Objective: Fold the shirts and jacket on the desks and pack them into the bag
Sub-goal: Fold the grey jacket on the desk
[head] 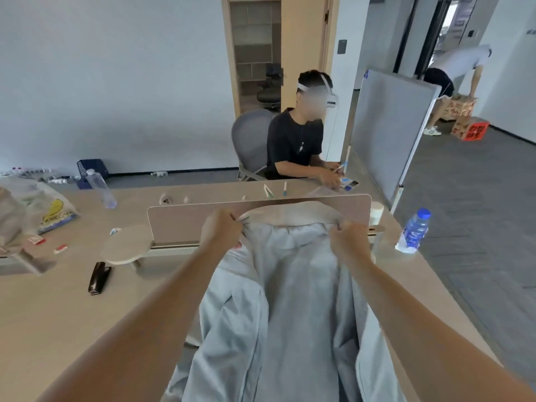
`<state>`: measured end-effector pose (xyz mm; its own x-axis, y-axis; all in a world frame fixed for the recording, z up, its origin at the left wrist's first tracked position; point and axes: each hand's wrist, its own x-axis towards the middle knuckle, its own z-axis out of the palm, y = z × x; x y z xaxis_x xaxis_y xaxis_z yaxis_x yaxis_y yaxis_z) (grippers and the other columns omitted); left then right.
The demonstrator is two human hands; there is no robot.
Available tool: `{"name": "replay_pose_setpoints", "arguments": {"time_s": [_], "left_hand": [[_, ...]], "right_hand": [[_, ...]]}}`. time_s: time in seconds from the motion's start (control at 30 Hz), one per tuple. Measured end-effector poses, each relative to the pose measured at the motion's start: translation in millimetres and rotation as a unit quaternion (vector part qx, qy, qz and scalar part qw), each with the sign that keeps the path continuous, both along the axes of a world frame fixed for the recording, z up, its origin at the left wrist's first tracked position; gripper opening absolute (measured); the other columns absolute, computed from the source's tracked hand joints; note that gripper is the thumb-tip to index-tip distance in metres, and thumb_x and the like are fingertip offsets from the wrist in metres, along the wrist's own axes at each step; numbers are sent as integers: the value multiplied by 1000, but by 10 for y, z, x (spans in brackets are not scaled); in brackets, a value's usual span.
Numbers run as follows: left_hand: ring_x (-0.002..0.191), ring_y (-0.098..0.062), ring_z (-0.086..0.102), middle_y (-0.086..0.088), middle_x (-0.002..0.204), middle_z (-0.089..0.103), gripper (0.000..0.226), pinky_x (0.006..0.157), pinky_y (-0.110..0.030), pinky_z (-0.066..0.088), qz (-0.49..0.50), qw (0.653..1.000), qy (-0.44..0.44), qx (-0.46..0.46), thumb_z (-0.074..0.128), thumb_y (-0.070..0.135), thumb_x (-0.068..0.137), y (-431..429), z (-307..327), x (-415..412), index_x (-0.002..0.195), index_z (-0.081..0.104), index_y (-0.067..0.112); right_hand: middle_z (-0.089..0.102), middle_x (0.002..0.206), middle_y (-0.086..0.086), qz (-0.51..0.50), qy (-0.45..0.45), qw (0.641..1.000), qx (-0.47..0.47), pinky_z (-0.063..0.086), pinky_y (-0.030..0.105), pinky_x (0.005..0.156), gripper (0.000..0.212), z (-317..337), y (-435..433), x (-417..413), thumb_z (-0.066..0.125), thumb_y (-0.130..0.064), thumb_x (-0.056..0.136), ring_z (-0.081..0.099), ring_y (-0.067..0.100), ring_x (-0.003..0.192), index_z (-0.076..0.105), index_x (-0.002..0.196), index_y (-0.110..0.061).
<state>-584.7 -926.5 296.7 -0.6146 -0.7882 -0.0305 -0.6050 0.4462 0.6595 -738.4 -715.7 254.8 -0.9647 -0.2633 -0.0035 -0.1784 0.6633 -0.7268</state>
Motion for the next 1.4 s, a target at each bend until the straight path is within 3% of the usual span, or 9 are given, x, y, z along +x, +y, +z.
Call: {"name": "replay_pose_setpoints", "arguments": {"time_s": [0.27, 0.37, 0.47, 0.6, 0.73, 0.87, 1.1, 1.23, 1.4], "left_hand": [[77, -25, 70, -13, 89, 72, 15, 64, -33, 54, 31, 998, 1, 62, 47, 10, 94, -192, -998, -751, 94, 63, 7], [97, -43, 61, -26, 108, 61, 23, 70, -34, 46, -44, 996, -34, 67, 51, 6, 93, -166, -1152, -959, 112, 60, -3], [81, -27, 61, -5, 102, 62, 27, 69, -32, 46, -68, 991, -27, 112, 54, 15, 94, -41, -1252, -954, 120, 58, 9], [79, -15, 60, 2, 101, 66, 22, 67, -27, 45, -103, 985, -52, 132, 53, 20, 95, 158, -1378, -698, 113, 63, 13], [65, -13, 47, -3, 82, 60, 17, 54, -20, 36, -119, 979, -35, 163, 50, 14, 95, 430, -1491, -338, 92, 65, 6], [79, -15, 57, 2, 86, 61, 13, 66, -18, 41, -171, 966, -26, 193, 53, 18, 95, 718, -1742, 39, 92, 64, 12], [73, -21, 57, -4, 74, 56, 10, 63, -33, 47, -234, 921, -16, 310, 56, 26, 84, 1461, -2109, 465, 77, 58, 19], [76, -26, 69, -4, 86, 69, 10, 70, -33, 49, -268, 905, -55, 327, 57, 36, 80, 1823, -2410, 537, 79, 65, 30], [82, -11, 67, 12, 94, 69, 14, 76, -32, 53, -300, 890, -91, 330, 53, 45, 88, 2150, -2713, 489, 90, 65, 52]], "right_hand": [[49, 70, 5, 10, -101, 995, -20, 43, 35, 58, 29, -772, -291, -645, 51, -34, 77, 51, 32, 64, 44, 61, -12], [59, 98, 2, 86, -136, 987, -17, 50, 43, 74, 35, -926, -455, -794, 53, -39, 78, 58, 29, 86, 64, 98, -12], [65, 123, 14, 93, -156, 983, -2, 49, 42, 80, 44, -962, -498, -745, 54, -24, 88, 62, 34, 91, 57, 127, -4], [66, 125, 2, 75, -170, 983, -5, 36, -1, 52, 44, -937, -349, -506, 48, -15, 99, 45, 1, 65, 53, 142, -19], [61, 108, -16, 39, -151, 987, -30, 50, 17, 77, 32, -1281, -113, -226, 49, -27, 88, 59, 6, 87, 68, 110, -40], [66, 115, 20, 14, -139, 990, -16, 48, 37, 70, 25, -1342, 342, 255, 55, -16, 90, 63, 38, 98, 68, 109, -6], [62, 109, -6, -75, -172, 982, 4, 44, 31, 84, 21, -1699, 1339, 1088, 55, -23, 91, 60, 20, 104, 63, 111, -24], [64, 106, -6, -89, -204, 974, 27, 44, 27, 68, 31, -2075, 1823, 1440, 49, -23, 89, 58, 17, 90, 65, 116, -21], [46, 142, -15, -60, -201, 977, 45, 46, 29, 96, 27, -2489, 2078, 1633, 53, -26, 93, 52, 9, 121, 67, 113, -38]]}}
